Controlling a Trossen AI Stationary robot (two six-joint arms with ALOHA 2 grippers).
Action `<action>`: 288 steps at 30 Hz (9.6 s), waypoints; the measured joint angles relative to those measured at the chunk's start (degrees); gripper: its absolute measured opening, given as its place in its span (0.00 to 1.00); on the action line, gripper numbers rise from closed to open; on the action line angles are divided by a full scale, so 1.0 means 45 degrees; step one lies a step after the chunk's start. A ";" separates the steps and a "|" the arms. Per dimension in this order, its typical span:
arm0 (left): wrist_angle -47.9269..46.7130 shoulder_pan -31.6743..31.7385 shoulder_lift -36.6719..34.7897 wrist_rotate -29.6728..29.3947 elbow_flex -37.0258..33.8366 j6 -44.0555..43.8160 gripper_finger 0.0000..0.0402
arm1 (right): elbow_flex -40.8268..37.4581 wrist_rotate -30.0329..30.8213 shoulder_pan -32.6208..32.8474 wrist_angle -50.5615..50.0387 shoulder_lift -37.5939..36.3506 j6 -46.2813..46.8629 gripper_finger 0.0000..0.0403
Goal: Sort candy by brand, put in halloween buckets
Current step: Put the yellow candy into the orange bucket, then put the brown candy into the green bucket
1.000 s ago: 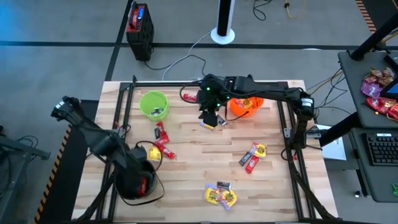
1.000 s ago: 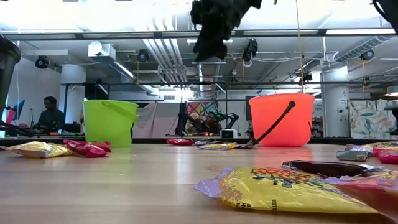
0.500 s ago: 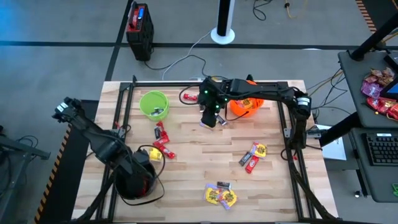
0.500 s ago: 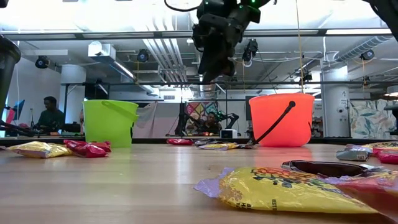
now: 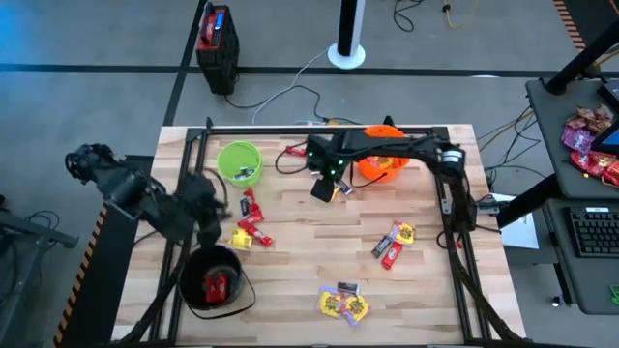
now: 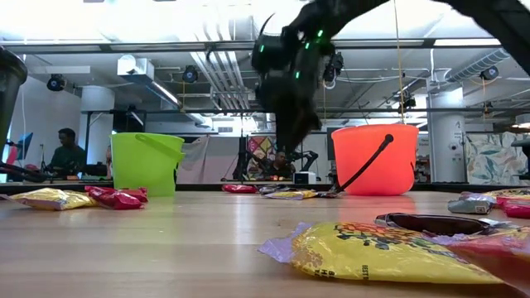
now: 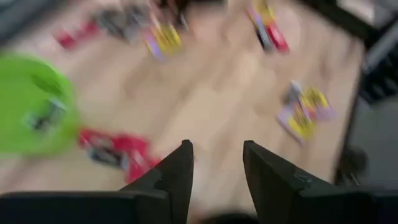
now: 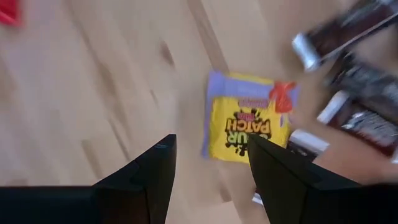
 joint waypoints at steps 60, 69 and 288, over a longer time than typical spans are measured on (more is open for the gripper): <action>0.3449 0.7039 0.2356 0.5167 -0.0026 1.0243 0.27 | -0.1103 0.3165 -0.2958 -0.4893 -0.4253 0.2417 0.03; 0.4263 0.7284 0.3027 0.5494 -0.0026 1.1018 0.27 | -0.1634 0.3980 -0.3053 -0.4703 -0.4243 0.2673 0.20; 1.5402 0.7577 0.8896 0.9254 -0.3980 1.5882 0.00 | -1.1030 0.1302 0.2692 0.6186 -0.5971 0.5609 0.02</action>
